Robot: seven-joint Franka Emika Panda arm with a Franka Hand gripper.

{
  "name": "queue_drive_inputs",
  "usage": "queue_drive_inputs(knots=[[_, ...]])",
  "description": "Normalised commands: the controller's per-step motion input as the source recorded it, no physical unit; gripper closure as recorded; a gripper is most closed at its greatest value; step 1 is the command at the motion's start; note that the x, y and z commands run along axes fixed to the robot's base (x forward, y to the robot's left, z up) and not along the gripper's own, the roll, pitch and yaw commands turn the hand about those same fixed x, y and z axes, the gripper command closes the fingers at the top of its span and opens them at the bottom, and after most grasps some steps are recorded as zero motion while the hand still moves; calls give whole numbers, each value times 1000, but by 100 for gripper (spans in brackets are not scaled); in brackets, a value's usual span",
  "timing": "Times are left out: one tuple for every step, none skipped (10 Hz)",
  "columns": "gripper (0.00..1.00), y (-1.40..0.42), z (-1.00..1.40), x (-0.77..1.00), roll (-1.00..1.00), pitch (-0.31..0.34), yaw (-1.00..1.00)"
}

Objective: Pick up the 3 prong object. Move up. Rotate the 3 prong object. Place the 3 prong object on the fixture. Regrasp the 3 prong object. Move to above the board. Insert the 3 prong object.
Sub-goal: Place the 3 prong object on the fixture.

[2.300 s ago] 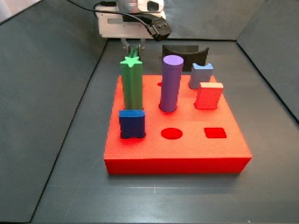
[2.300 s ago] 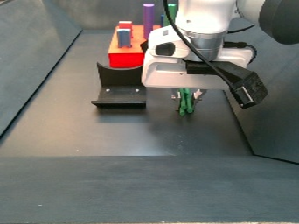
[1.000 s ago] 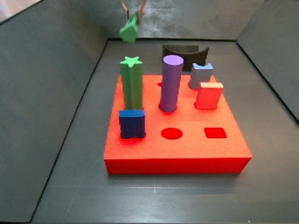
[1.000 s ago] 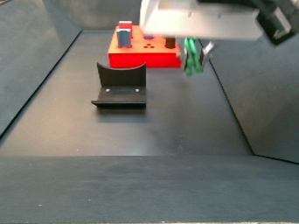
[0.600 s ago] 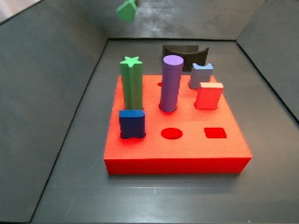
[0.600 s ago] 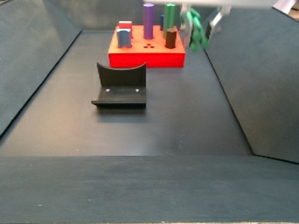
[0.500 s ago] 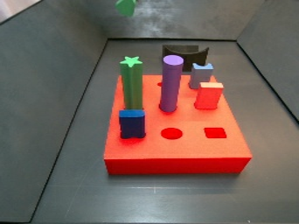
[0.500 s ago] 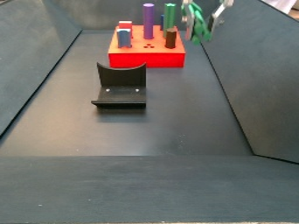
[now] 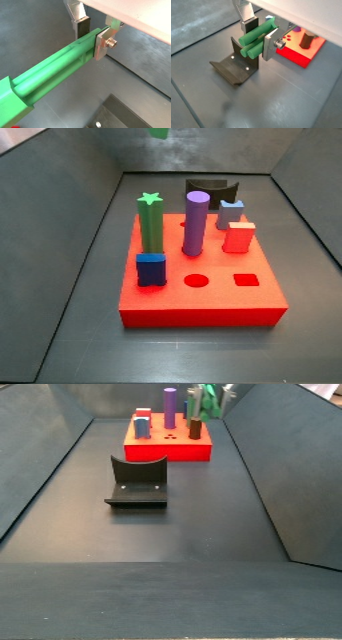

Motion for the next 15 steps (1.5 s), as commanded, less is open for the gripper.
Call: queue_drive_inputs(knots=[[100, -112, 85, 1000, -92, 35, 25], [100, -93, 71, 1000, -90, 68, 25], [100, -84, 66, 1000, -88, 81, 22], [100, -63, 54, 1000, -82, 112, 20], [100, -56, 51, 1000, -79, 120, 21], [100, -43, 42, 1000, -70, 133, 23], [100, -34, 34, 1000, -61, 130, 21], [100, -26, 24, 1000, -53, 134, 21], [100, -17, 24, 998, -46, 142, 21], [100, -8, 17, 875, -35, 146, 23], [100, 126, -343, 849, -1000, 281, 135], [100, 128, -334, 772, -1000, 278, 129], [100, 132, -226, 721, -1000, 274, 87], [100, 78, -72, 612, -1000, 299, 50], [100, 58, -26, 525, -1000, 311, 22]])
